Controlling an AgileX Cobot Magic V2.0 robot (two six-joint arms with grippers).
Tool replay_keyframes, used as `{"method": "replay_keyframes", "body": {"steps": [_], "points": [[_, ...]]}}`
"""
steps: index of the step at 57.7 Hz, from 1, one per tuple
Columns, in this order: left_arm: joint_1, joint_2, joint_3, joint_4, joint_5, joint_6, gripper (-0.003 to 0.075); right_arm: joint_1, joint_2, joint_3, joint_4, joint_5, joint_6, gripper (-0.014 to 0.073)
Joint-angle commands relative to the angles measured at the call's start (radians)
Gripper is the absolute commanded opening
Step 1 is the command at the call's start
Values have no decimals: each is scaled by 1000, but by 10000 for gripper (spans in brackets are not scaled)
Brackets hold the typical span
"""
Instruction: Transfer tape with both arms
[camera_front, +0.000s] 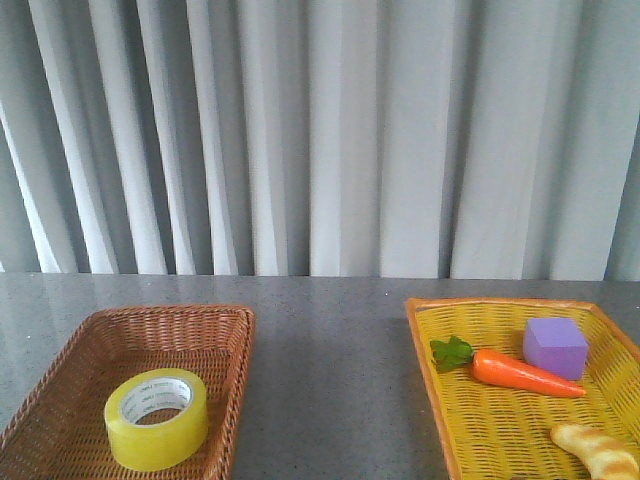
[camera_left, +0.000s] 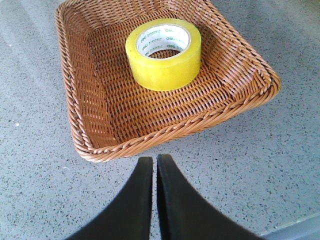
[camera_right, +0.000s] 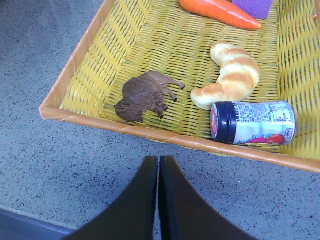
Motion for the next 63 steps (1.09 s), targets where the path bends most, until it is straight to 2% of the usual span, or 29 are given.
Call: {"method": "replay_keyframes", "body": {"steps": [1,15,23,31,38,44,56,63], "points": [[4,-3,-24,-13,-69,-12,-6,-6,3,-25,5,-57,-5,-8],[4,-4,-24,-13,-71,-12,-6,-6,3,-25,5,-57,-5,-8],[4,-97,55,21,-127,-11,-6,-6,3,-25,4,-57,-5,-8],[9,-272,238,51,-309,-52,-6,-6,3,-25,6,-57,-5,-8],[45,-411,412,49,-507,-102,-6,-6,3,-25,5,-54,-5,-8],[74,-514,545,49,-622,-127,-6,-6,3,-25,5,-54,-5,-8],[77,-647,687,40,-774,-150,-6,-6,3,-25,5,-54,-5,-8],[72,-653,690,40,-782,-172,-6,-6,3,-25,5,-52,-5,-8]]}}
